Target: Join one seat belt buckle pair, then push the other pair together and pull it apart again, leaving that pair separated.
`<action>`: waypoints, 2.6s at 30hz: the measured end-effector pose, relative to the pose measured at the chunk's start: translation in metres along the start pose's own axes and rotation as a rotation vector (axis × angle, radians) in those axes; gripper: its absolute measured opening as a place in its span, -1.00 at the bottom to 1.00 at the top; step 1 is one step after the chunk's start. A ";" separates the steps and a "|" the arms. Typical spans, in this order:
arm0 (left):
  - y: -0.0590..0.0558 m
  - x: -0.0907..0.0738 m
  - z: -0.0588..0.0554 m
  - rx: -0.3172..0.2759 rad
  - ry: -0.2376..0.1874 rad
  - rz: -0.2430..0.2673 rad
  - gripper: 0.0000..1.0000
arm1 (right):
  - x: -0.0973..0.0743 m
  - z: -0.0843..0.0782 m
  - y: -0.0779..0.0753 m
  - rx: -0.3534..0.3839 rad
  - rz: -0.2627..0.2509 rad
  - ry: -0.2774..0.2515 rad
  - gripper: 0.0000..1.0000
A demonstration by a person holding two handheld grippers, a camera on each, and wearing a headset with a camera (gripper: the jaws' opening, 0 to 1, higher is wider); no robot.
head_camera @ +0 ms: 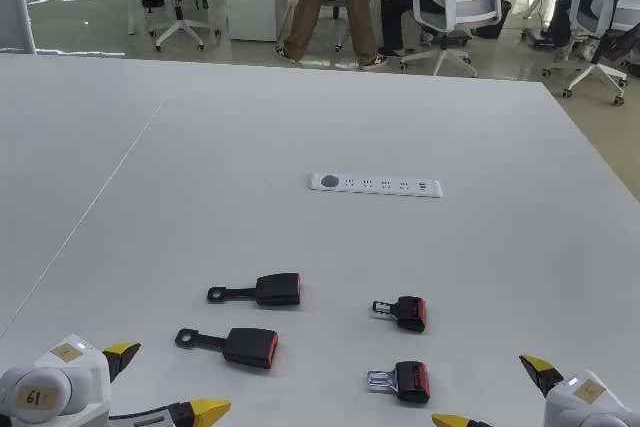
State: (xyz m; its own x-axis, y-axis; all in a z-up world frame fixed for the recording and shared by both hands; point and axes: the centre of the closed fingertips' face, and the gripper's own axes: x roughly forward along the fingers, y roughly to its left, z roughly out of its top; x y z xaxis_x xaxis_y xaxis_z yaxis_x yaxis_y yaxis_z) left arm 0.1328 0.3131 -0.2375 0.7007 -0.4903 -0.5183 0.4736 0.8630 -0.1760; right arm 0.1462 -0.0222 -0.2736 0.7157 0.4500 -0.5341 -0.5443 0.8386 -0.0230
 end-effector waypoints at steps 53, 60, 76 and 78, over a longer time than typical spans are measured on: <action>0.013 0.006 -0.008 -0.015 0.010 0.006 0.95 | 0.010 -0.001 -0.001 0.009 0.010 0.006 0.85; 0.008 0.009 -0.008 -0.008 0.023 0.000 0.95 | 0.011 -0.005 -0.001 0.009 0.016 0.018 0.85; 0.007 0.010 -0.008 -0.009 0.019 -0.001 0.94 | 0.011 -0.007 0.003 0.003 0.031 0.029 0.85; 0.007 0.010 -0.008 -0.009 0.021 -0.001 0.94 | 0.011 -0.007 0.003 0.006 0.031 0.028 0.85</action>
State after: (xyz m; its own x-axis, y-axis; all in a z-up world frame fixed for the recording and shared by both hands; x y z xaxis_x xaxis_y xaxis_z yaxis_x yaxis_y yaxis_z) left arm 0.1384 0.3150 -0.2508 0.6890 -0.4885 -0.5354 0.4691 0.8637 -0.1844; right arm 0.1489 -0.0169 -0.2857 0.6859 0.4672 -0.5579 -0.5634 0.8262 -0.0008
